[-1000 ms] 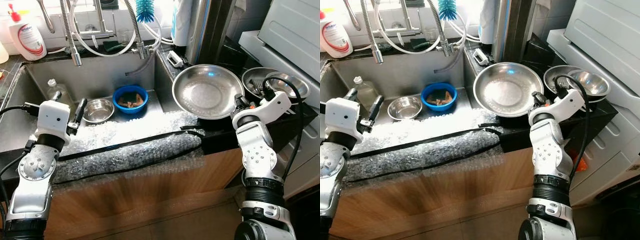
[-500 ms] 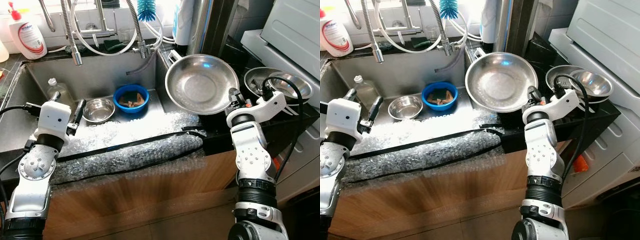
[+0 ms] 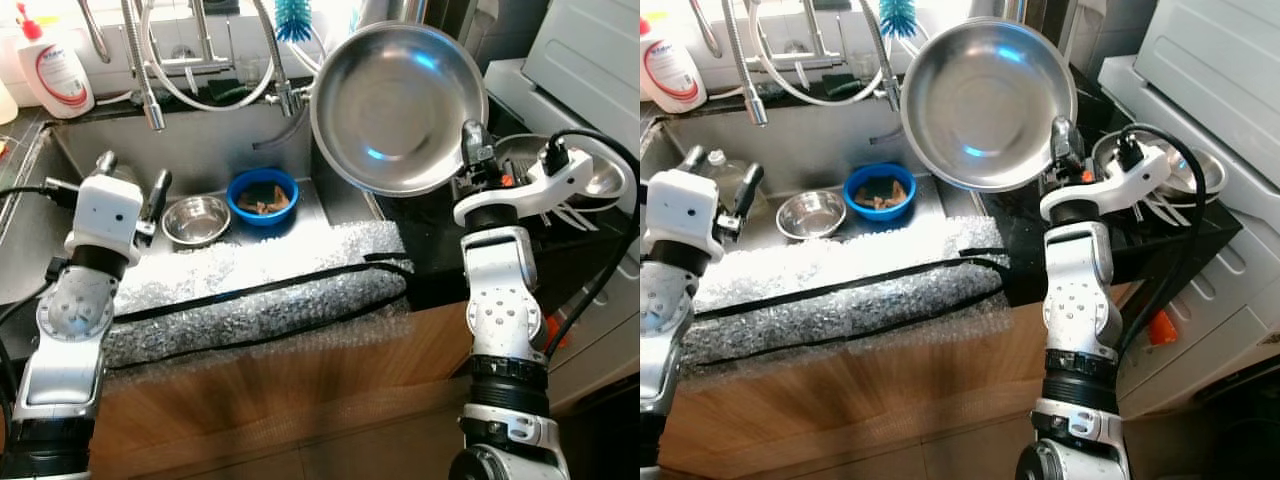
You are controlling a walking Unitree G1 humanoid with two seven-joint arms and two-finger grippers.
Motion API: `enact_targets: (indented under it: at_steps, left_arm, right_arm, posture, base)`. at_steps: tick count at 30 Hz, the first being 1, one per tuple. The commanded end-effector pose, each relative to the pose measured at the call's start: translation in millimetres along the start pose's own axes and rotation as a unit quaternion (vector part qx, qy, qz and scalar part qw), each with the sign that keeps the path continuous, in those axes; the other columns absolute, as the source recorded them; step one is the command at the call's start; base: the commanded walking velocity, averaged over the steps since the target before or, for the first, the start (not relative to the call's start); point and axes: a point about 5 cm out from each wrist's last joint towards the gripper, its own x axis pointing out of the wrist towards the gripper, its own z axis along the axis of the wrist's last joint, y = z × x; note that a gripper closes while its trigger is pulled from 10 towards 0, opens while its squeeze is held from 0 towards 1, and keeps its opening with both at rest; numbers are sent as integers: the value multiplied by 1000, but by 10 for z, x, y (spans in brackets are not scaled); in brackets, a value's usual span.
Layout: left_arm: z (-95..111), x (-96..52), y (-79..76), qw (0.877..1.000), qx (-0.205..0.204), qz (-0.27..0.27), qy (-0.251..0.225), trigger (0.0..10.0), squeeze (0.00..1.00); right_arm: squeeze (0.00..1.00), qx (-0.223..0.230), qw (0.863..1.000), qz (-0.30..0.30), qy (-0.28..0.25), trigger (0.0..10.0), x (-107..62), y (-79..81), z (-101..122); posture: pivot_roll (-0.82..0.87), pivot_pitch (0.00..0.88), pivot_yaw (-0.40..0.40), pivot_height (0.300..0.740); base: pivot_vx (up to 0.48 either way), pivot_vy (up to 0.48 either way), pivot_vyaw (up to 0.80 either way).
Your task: Kitchen organization
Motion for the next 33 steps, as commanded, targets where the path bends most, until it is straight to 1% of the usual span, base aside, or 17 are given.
enact_targets:
  at_steps: [1, 3, 4, 11, 16, 17, 18, 20, 22, 23, 24, 25, 26, 28, 29, 33]
  left_arm:
    - [66, 19, 14, 1000, -11, -2, -8, 10000, 0]
    - [77, 18, 25, 1000, -25, 0, -6, 10000, 0]
    - [77, 18, 25, 1000, -25, 0, -6, 10000, 0]
    - [111, 30, 34, 998, -60, -6, -2, 10000, 0]
    - [121, 30, 36, 997, -72, -8, 0, 10000, 0]
    - [129, 30, 43, 996, -86, -4, 0, 10000, 0]
    - [146, 35, 60, 992, -126, 2, 1, 10000, 0]
    - [171, 50, 55, 987, -161, -3, -1, 10000, 0]
    - [188, 62, -9, 982, -188, -32, 4, 10000, 0]
    - [209, 63, -63, 977, -207, -51, 4, 10000, 0]
    - [252, 61, -134, 970, -233, -73, -2, 10000, 0]
    - [252, 61, -134, 970, -233, -73, -2, 10000, 0]
    - [306, 61, -191, 962, -255, -93, -10, 10000, 0]
    - [346, 58, -222, 956, -273, -108, -13, 10000, 0]
    - [368, 55, -243, 950, -286, -122, -15, 10000, 0]
    - [386, 40, -309, 942, -302, -148, -9, 10000, 0]
  right_arm:
    - [0, -26, 999, 37, -6, 10000, -13, 78, 84]
    - [0, -41, 998, 54, 4, 10000, -52, 56, 107]
    - [0, -41, 998, 54, 4, 10000, -52, 56, 107]
    - [0, -85, 991, 96, 38, 10000, -133, 2, 158]
    - [0, -92, 989, 102, 46, 10000, -150, -17, 175]
    - [0, -98, 988, 108, 51, 10000, -162, -18, 178]
    - [0, -113, 984, 122, 62, 10000, -180, -15, 178]
    - [0, -116, 983, 127, 65, 10000, -185, -11, 174]
    - [0, -116, 982, 130, 69, 10000, -182, -6, 157]
    - [0, -116, 982, 132, 70, 10000, -179, -2, 147]
    - [0, -113, 982, 132, 70, 10000, -176, 1, 131]
    - [0, -113, 982, 132, 70, 10000, -176, 1, 131]
    - [0, -110, 982, 135, 71, 10000, -180, 18, 102]
    - [0, -109, 981, 140, 74, 10000, -190, 39, 73]
    - [0, -109, 980, 147, 78, 10000, -200, 63, 49]
    - [0, -106, 978, 158, 84, 10000, -208, 92, 22]
  posture:
    - [59, 93, -29, 740]
    - [58, 94, -30, 740]
    - [58, 94, -30, 740]
    - [55, 93, -28, 740]
    - [56, 94, -27, 740]
    - [57, 94, -28, 740]
    - [56, 94, -27, 740]
    - [58, 94, -27, 740]
    - [58, 94, -27, 740]
    - [58, 94, -25, 740]
    - [59, 94, -24, 740]
    - [59, 94, -24, 740]
    - [59, 94, -24, 740]
    - [64, 92, -24, 740]
    - [63, 91, -24, 740]
    - [66, 87, -25, 740]
  base:
    - [0, 0, 0]
    - [0, 0, 0]
    - [0, 0, 0]
    - [0, 0, 0]
    - [0, 0, 0]
    - [0, 0, 0]
    - [0, 0, 0]
    - [0, 0, 0]
    - [0, 0, 0]
    - [0, 0, 0]
    - [0, 0, 0]
    - [0, 0, 0]
    - [0, 0, 0]
    - [0, 0, 0]
    - [0, 0, 0]
    - [0, 0, 0]
